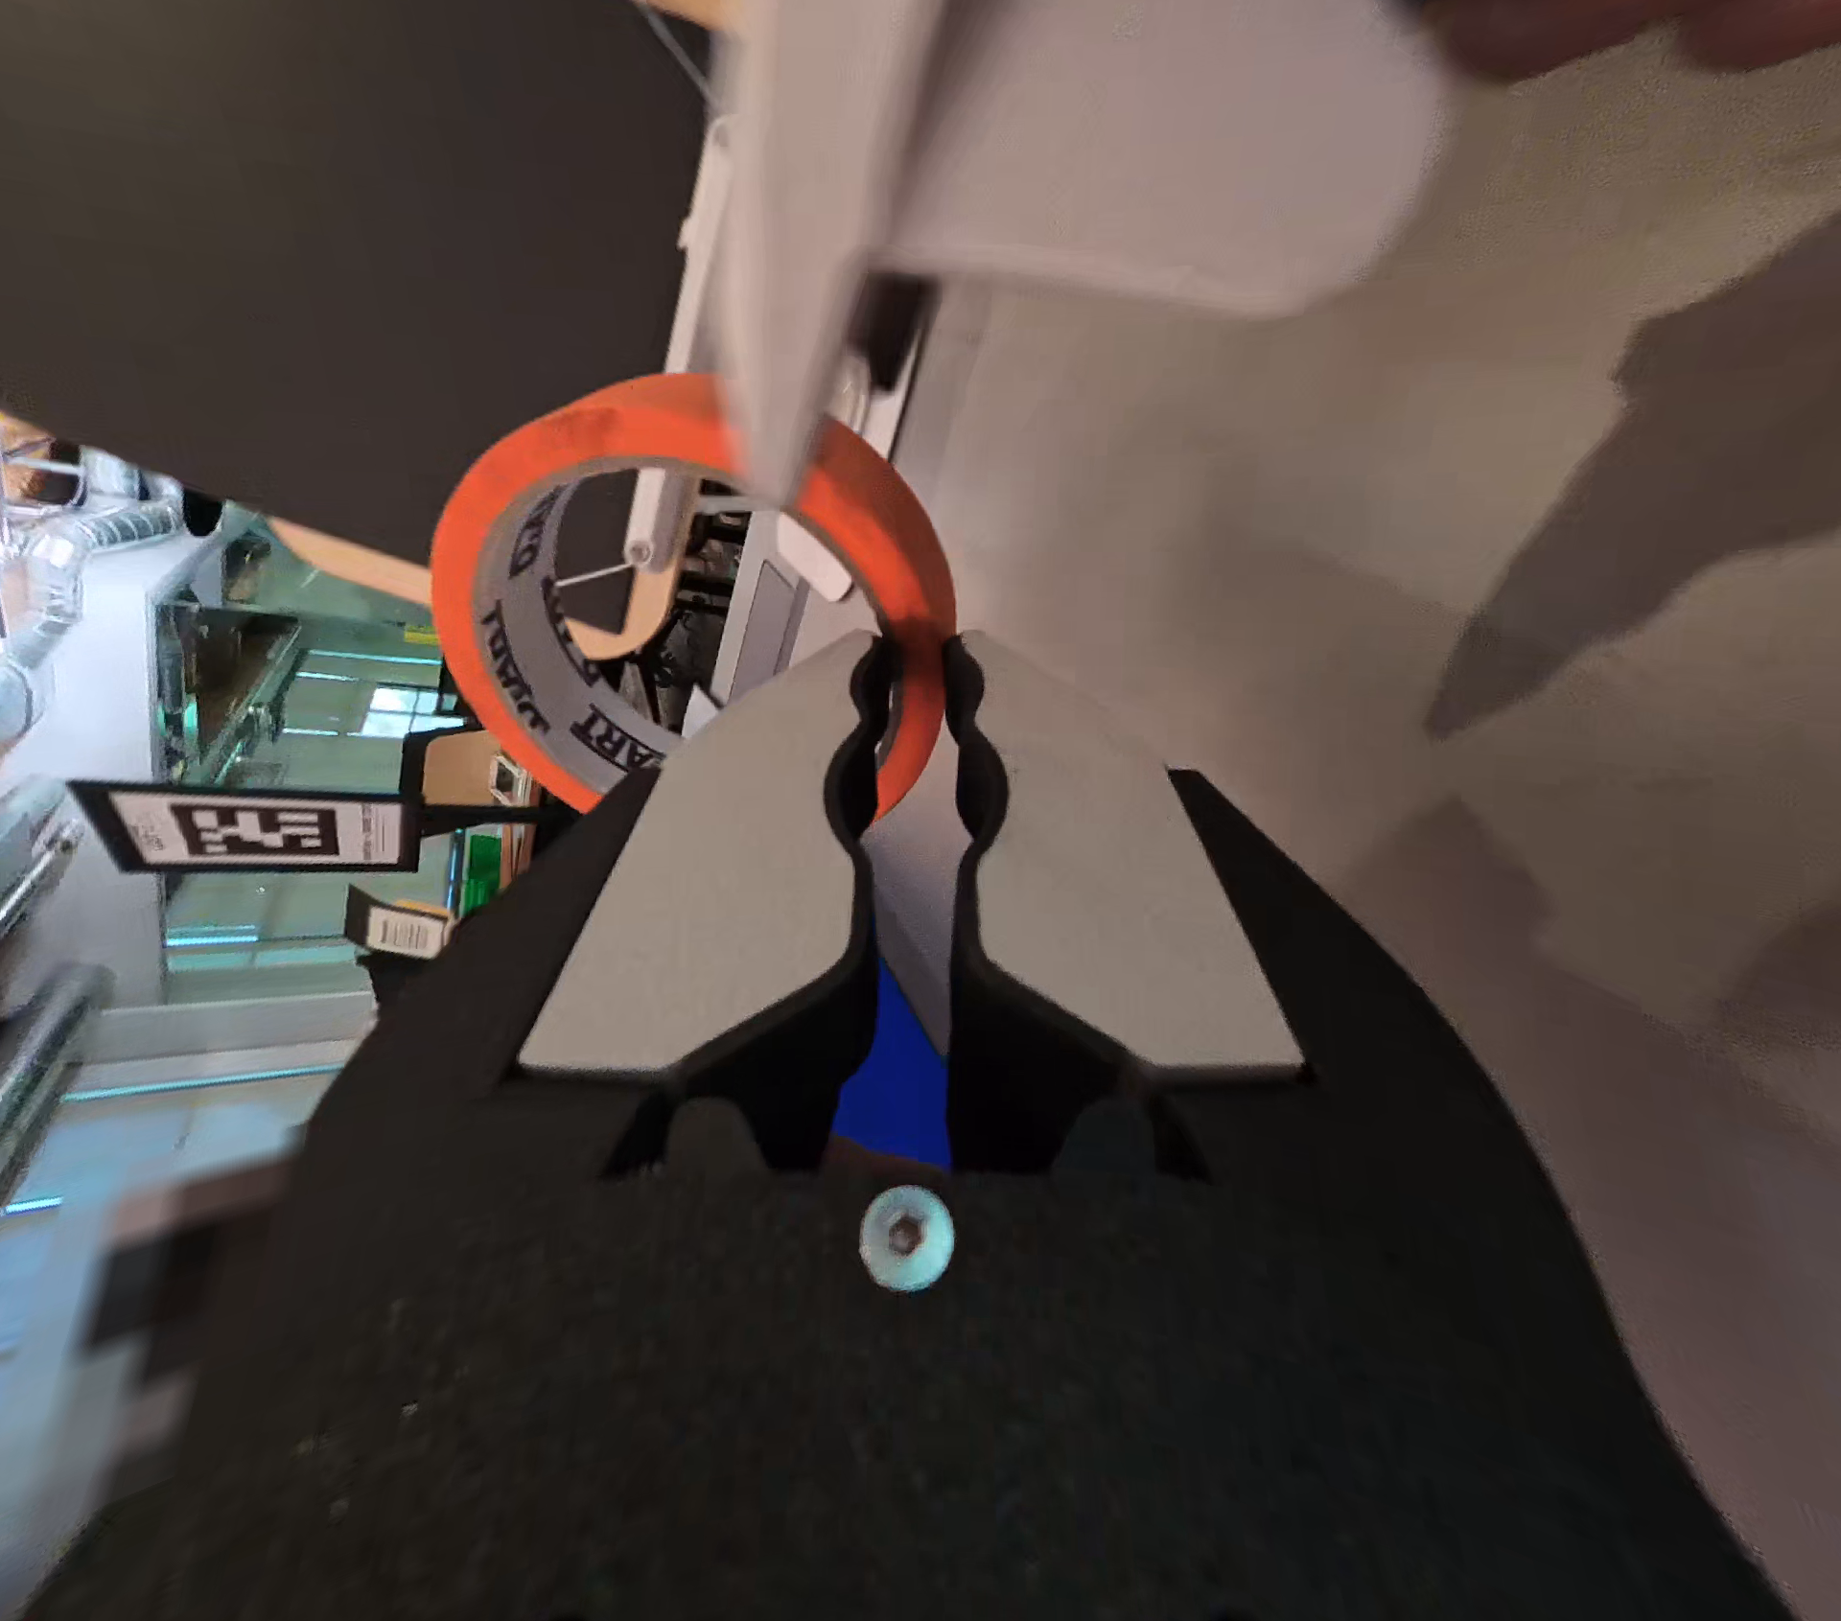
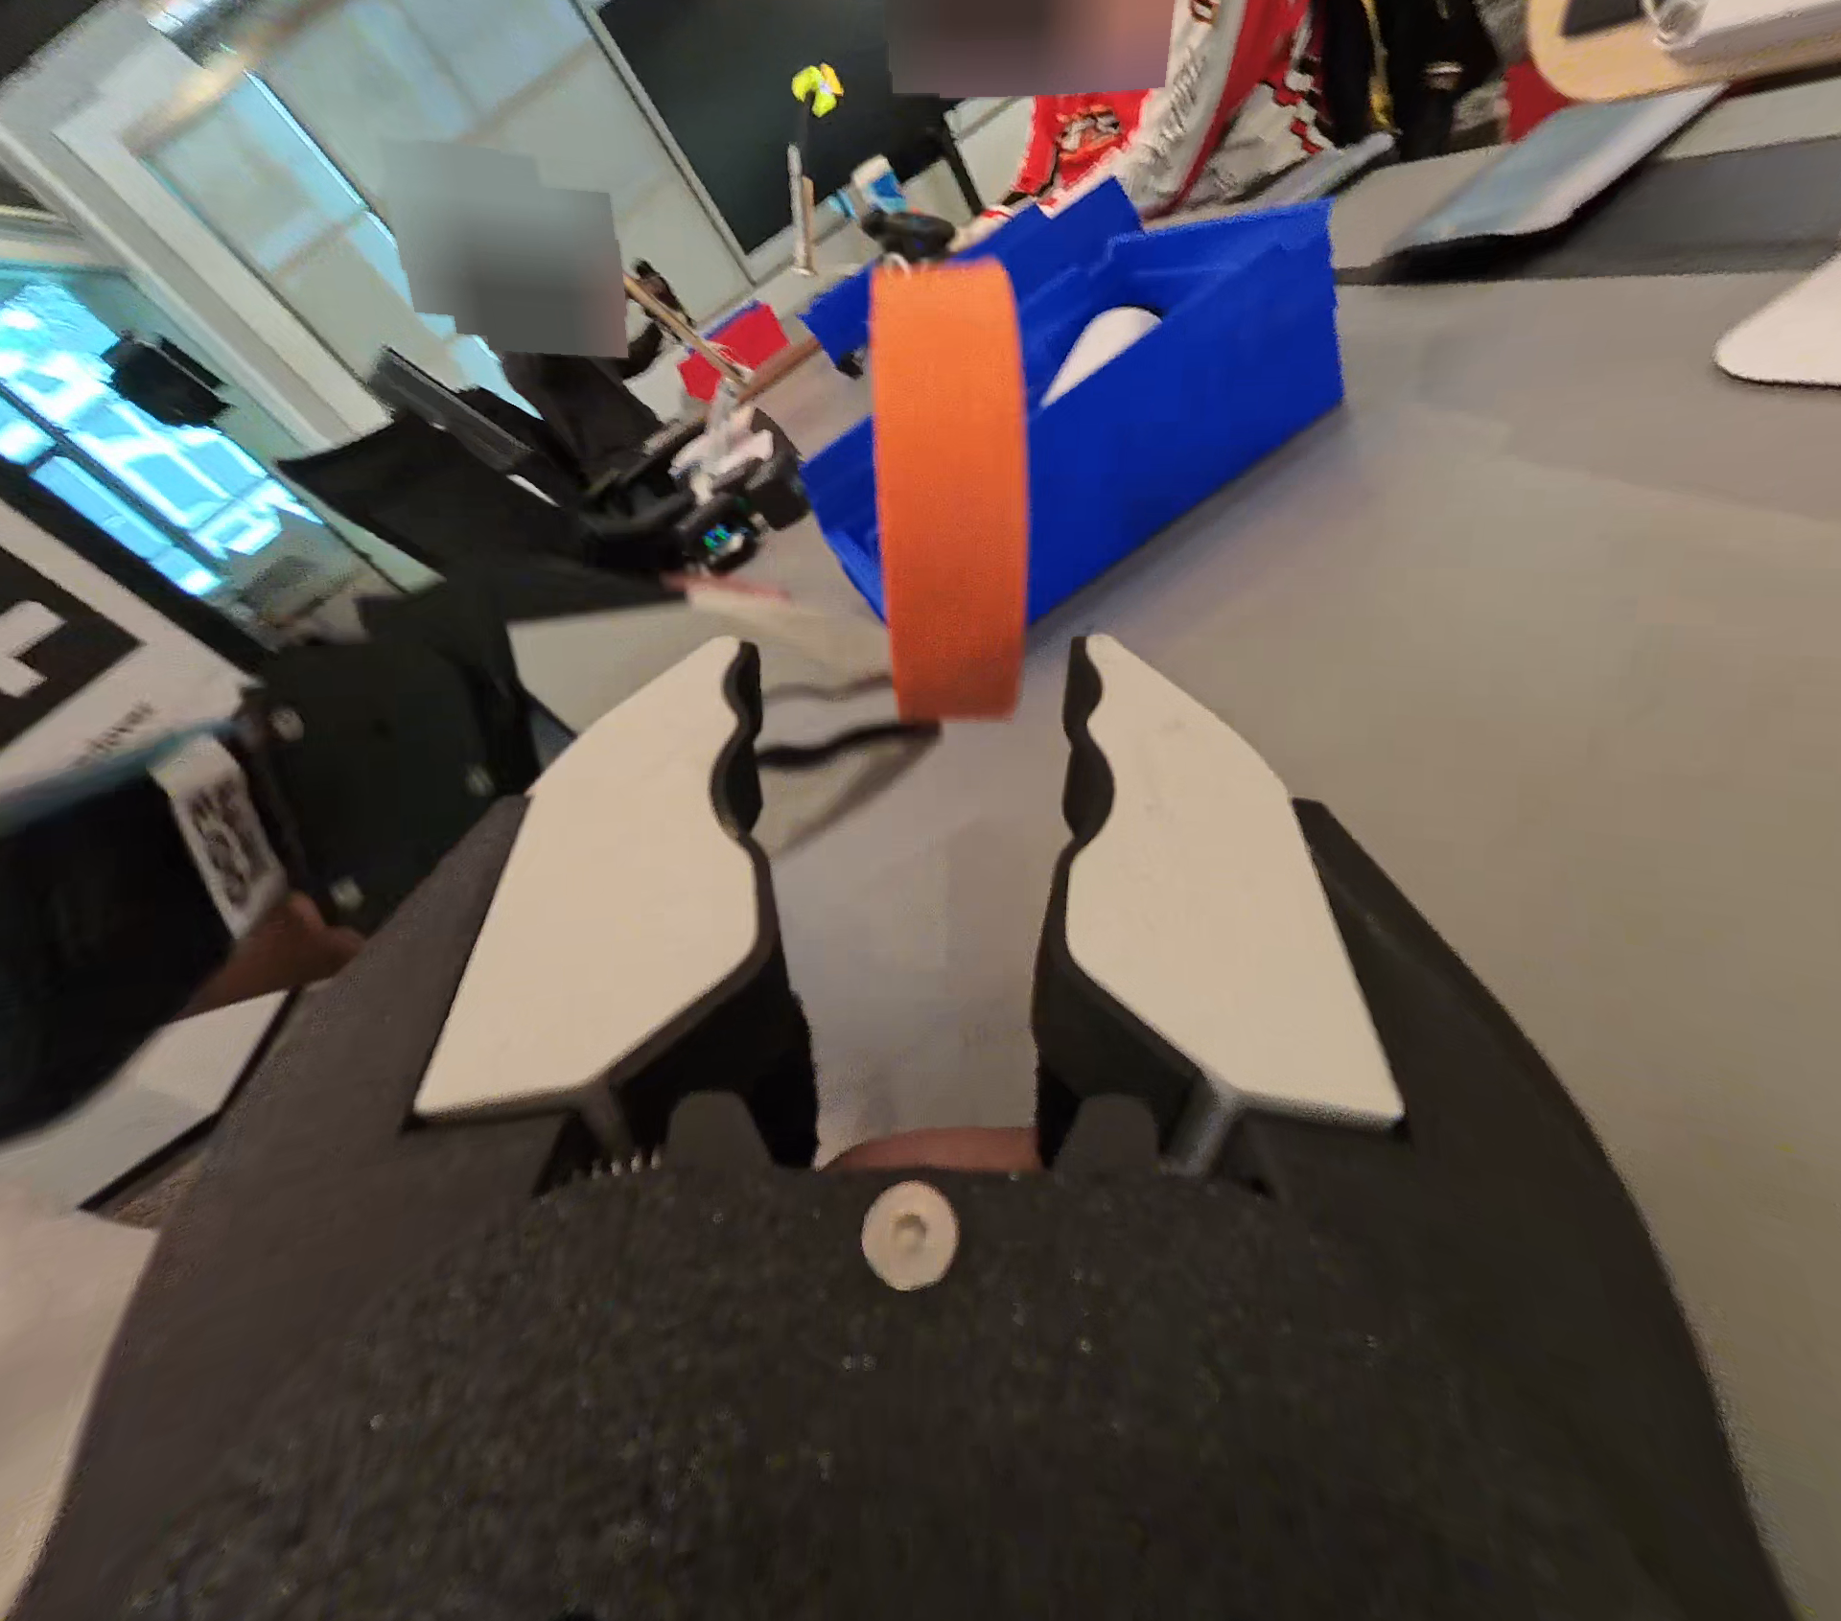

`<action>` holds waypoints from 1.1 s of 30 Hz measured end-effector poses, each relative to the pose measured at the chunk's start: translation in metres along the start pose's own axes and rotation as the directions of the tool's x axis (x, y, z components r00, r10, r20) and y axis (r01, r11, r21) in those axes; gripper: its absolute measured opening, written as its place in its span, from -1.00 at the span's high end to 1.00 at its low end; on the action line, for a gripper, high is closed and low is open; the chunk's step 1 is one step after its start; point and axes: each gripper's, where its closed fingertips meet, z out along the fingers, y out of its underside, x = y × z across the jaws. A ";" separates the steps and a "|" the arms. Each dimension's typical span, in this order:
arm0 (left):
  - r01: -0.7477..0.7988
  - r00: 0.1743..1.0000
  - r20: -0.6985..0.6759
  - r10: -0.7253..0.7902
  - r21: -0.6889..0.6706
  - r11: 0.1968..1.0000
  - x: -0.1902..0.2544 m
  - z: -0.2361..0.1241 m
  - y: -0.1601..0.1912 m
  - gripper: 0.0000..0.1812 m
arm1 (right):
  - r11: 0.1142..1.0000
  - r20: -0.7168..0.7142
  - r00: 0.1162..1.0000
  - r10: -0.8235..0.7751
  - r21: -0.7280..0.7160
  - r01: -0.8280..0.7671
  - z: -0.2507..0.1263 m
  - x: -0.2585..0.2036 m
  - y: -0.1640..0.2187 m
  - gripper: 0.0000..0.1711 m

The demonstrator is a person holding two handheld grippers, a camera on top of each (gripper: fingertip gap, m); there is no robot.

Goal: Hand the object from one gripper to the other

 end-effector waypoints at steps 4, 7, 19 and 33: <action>-0.047 0.999 0.006 0.047 -0.004 0.999 0.018 0.010 -0.013 0.88 | 0.999 -0.043 0.999 0.029 0.024 -0.028 -0.001 0.015 -0.006 0.52; -0.043 0.999 -0.018 0.044 0.019 0.999 0.033 0.015 -0.017 0.88 | 1.000 -0.100 0.995 0.019 0.003 -0.019 -0.010 0.031 0.005 0.68; 0.779 0.560 -0.418 -0.716 -0.028 0.626 0.025 0.008 0.013 0.62 | 0.610 -0.575 0.335 -0.747 -0.392 0.688 -0.072 0.076 -0.022 0.68; 0.835 0.404 -0.708 -0.578 0.028 0.549 0.005 -0.018 0.004 -0.19 | -0.025 -0.268 -0.177 -0.947 -0.489 0.872 -0.002 -0.011 0.030 0.68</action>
